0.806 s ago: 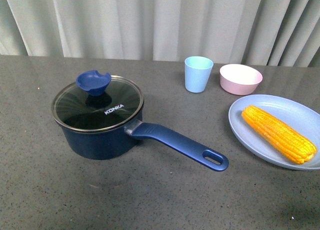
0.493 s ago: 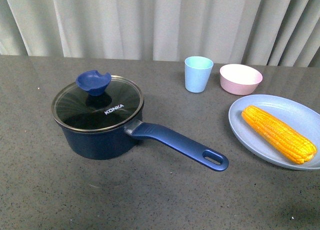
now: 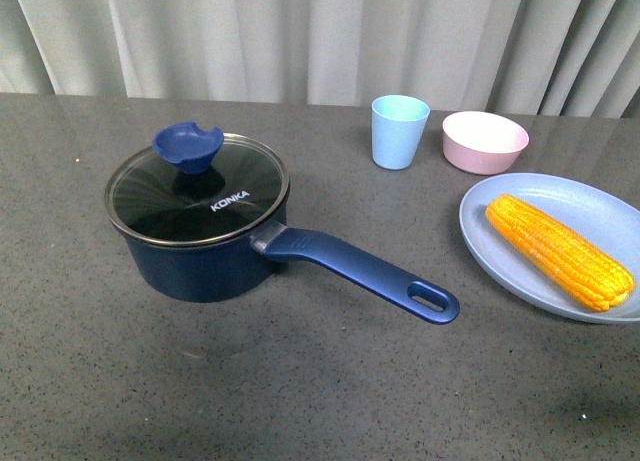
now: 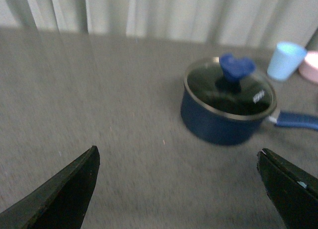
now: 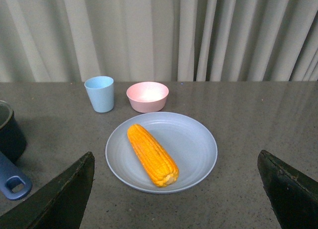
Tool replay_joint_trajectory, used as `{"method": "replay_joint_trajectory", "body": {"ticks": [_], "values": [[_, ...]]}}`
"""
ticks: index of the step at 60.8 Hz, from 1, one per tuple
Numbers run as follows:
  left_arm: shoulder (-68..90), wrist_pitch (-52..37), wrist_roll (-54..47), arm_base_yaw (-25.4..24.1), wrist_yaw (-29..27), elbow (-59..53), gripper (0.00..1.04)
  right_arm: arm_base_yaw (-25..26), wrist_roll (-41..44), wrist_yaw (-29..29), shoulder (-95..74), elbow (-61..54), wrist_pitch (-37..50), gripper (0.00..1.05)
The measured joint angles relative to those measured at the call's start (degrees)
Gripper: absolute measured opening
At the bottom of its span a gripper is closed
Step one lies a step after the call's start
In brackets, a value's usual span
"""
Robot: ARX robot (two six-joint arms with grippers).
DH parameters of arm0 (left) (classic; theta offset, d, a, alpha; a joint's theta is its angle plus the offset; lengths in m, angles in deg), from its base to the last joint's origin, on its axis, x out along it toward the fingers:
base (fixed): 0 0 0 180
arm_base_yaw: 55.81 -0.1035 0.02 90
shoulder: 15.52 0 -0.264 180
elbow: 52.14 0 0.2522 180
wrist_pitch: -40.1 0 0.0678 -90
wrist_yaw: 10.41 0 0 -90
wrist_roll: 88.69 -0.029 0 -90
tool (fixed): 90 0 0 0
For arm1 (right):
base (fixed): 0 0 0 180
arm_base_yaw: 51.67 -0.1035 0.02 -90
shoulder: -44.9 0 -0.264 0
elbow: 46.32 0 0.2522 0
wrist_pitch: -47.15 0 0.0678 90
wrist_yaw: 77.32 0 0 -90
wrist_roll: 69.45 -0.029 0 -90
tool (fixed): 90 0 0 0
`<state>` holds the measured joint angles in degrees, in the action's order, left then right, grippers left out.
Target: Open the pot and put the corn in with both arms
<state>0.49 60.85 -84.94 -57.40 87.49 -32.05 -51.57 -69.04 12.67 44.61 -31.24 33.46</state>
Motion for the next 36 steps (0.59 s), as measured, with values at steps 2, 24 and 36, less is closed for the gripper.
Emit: {"method": "replay_joint_trajectory", "body": {"ticks": [2, 24, 36], "values": [[3.41, -2.64, 0.28, 0.24, -0.02, 0.48, 0.96, 0.0, 0.0, 0.0, 0.0, 0.0, 0.0, 0.96], [43.63, -36.02, 2.49, 8.13, -2.34, 10.03, 0.96, 0.0, 0.0, 0.0, 0.0, 0.0, 0.0, 0.96], [60.74, -45.44, 4.11, 9.27, -2.99, 16.0, 0.96, 0.0, 0.0, 0.0, 0.0, 0.0, 0.0, 0.96]]}}
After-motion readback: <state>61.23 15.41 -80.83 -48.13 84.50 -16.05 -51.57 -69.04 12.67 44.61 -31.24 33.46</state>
